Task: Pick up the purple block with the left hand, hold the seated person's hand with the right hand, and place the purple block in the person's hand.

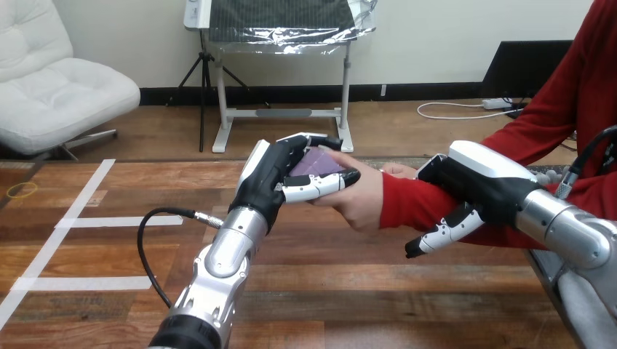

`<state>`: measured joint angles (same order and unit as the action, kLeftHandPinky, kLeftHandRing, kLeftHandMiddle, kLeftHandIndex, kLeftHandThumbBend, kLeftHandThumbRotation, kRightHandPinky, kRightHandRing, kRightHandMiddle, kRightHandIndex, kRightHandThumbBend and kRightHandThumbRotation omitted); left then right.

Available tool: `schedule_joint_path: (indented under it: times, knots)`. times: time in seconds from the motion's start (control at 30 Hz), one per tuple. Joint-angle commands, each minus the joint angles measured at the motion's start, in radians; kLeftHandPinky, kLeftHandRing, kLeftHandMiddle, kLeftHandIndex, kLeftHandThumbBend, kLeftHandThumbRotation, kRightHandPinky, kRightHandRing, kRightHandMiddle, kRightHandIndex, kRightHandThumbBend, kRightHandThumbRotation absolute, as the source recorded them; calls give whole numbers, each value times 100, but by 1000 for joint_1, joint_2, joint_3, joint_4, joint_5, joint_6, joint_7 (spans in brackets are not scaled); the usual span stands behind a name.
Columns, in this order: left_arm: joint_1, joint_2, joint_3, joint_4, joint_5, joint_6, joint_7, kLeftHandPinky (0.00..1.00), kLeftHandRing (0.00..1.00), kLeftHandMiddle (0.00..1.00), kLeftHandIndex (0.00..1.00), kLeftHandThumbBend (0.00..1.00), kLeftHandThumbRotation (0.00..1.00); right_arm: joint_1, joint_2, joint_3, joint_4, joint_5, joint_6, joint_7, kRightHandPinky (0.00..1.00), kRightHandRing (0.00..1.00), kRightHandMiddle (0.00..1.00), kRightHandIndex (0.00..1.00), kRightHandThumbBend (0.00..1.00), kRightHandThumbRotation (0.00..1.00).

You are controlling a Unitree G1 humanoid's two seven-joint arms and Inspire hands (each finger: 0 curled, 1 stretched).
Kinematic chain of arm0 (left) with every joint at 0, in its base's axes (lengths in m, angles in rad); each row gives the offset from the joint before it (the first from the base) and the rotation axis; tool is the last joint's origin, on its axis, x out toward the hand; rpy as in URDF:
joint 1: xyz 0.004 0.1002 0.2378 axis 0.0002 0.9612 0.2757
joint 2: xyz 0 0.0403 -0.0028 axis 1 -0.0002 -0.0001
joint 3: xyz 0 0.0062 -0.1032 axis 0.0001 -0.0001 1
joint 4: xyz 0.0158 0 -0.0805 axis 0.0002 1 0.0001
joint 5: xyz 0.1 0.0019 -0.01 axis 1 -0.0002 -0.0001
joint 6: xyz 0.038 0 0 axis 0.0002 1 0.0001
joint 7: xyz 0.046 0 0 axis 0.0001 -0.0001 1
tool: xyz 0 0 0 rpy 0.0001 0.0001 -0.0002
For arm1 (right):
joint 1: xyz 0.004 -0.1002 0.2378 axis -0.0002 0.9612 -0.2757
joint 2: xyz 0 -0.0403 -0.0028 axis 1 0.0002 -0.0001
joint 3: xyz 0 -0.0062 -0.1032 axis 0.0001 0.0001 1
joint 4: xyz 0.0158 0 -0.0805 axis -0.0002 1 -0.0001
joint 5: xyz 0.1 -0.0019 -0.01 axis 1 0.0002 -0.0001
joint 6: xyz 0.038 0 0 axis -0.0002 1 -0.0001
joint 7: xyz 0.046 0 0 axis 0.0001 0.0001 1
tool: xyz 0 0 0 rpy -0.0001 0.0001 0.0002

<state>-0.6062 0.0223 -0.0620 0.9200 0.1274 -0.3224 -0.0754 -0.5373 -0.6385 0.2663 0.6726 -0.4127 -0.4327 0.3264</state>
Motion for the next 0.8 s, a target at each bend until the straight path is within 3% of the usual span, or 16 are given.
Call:
schedule_joint_path:
  times: [0.0, 0.2, 0.33, 0.47, 0.77]
  knots:
    - [-9, 1, -10, -121, -9, -7, -20, 76, 84, 85, 88, 88, 88, -39, 32, 8, -60, 24, -7, 51, 35, 40, 44, 48, 98, 37]
    - [32, 25, -8, -174, -1, -47, -27, 79, 85, 86, 86, 83, 97, -38, 20, 10, -88, 15, 43, 111, 44, 52, 56, 58, 100, 53]
    - [62, 37, -1, -207, 0, -51, -25, 79, 85, 85, 83, 82, 99, -37, 15, 9, -125, 19, 129, 185, 51, 61, 65, 66, 100, 57]
    - [86, 48, 3, -232, 4, -53, -23, 78, 83, 84, 81, 82, 100, -35, 15, 3, -150, 27, 190, 233, 62, 74, 77, 76, 100, 59]
    - [136, 69, 1, -279, 29, -58, -3, 76, 81, 82, 78, 79, 100, -29, 14, -4, -174, 27, 260, 281, 78, 89, 89, 88, 100, 57]
